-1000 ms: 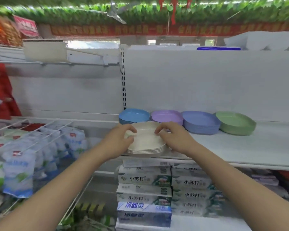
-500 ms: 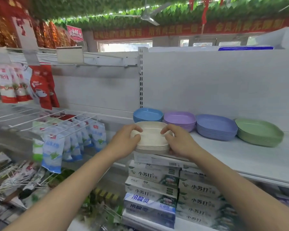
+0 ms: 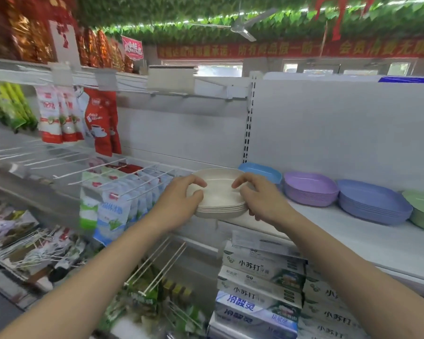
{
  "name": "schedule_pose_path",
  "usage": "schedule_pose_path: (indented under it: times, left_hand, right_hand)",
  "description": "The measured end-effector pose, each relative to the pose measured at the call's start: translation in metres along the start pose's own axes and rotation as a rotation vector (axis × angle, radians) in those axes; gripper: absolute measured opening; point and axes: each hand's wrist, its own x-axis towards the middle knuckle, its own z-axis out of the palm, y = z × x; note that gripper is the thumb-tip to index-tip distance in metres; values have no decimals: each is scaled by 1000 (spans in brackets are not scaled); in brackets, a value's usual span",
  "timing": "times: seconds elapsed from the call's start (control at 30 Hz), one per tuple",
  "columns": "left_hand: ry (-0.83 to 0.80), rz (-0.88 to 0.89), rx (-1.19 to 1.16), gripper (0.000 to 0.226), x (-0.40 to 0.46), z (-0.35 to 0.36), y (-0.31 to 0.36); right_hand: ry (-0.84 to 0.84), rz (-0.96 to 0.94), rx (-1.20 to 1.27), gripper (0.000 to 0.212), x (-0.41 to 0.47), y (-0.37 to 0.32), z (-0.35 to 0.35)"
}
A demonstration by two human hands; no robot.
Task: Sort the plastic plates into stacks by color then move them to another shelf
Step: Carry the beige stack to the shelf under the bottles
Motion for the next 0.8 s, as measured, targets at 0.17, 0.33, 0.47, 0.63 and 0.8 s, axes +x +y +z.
schedule_pose_path:
  times: [0.17,0.33,0.47,0.63,0.8]
  left_hand:
    - [135,-83,91,23,-28,-123,-88]
    - [329,-303,244,24,-102,-260,-170]
    - [521,-512,360,25,-193,-351,-211]
    - [778,-776,470,23,-326,-426,-236]
    - [984,-1025,528,22,-448,-460,-233]
  right_hand:
    - [-111,-217,21,25,48,-78,125]
    - [-324,-426,166,23,67,-183,275]
    - [-561,-592,248,24,49,-273,395]
    - [-851,-795,386,23,-17,-381,521]
    - [-1155,-980,491,17,-108,-463,618]
